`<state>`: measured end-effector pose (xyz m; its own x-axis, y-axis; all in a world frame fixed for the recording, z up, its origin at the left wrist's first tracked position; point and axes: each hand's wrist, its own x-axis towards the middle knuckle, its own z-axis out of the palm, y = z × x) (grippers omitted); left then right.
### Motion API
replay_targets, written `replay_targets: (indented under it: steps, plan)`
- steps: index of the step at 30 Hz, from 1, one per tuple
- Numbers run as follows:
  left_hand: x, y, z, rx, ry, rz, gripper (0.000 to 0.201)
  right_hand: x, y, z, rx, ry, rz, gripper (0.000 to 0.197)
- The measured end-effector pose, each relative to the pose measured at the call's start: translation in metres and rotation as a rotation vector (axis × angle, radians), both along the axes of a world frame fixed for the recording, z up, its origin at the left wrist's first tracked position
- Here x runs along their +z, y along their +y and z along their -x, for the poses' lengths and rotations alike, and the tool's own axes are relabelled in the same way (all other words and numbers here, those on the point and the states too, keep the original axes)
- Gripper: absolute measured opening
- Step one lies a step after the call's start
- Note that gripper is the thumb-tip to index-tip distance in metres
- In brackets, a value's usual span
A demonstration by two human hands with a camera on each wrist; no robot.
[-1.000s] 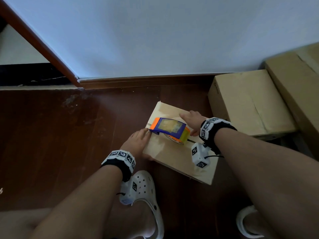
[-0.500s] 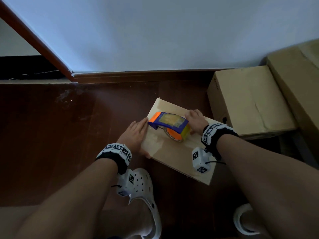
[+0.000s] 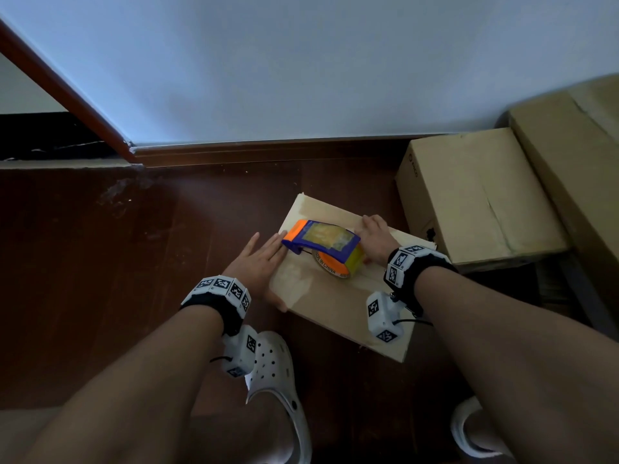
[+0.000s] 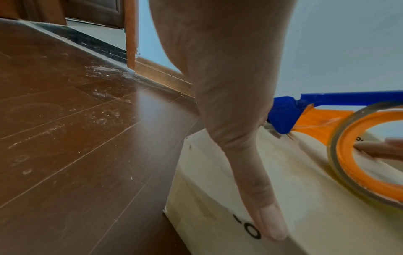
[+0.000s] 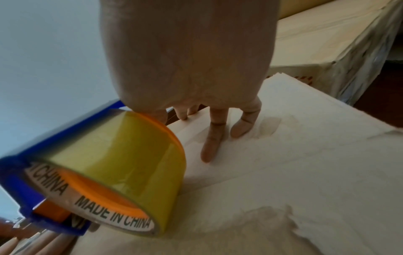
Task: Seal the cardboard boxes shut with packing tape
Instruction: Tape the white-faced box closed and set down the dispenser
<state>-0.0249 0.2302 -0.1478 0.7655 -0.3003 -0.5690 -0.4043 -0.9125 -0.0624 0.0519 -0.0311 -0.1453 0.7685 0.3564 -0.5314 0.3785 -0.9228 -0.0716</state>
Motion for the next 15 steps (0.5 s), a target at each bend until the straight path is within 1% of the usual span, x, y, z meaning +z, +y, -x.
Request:
replay_targets:
  steps: [2,6,9,12,13,15]
  plan:
    - [0.000,-0.001,-0.001,-0.009,0.011,-0.004,0.146,-0.001,0.000,-0.001,-0.005,-0.002,-0.007,0.056]
    - [0.006,0.005,-0.011,-0.055,0.014,-0.066,0.139,-0.002,0.008,0.001,-0.071,0.030,-0.061,0.064]
    - [0.015,0.013,-0.029,-0.085,0.052,-0.146,0.138,-0.003,0.017,0.003,-0.133,0.077,-0.077,0.064]
    - [0.026,0.019,-0.044,-0.116,0.095,-0.236,0.139,-0.001,0.029,0.004,-0.217,0.109,-0.137,0.061]
    - [0.028,0.020,-0.048,-0.119,0.102,-0.246,0.140,0.000,0.033,0.005,-0.202,0.113,-0.147,0.060]
    - [0.029,0.023,-0.052,-0.106,0.119,-0.252,0.144,0.002,0.037,0.006,-0.283,0.154,-0.225,0.059]
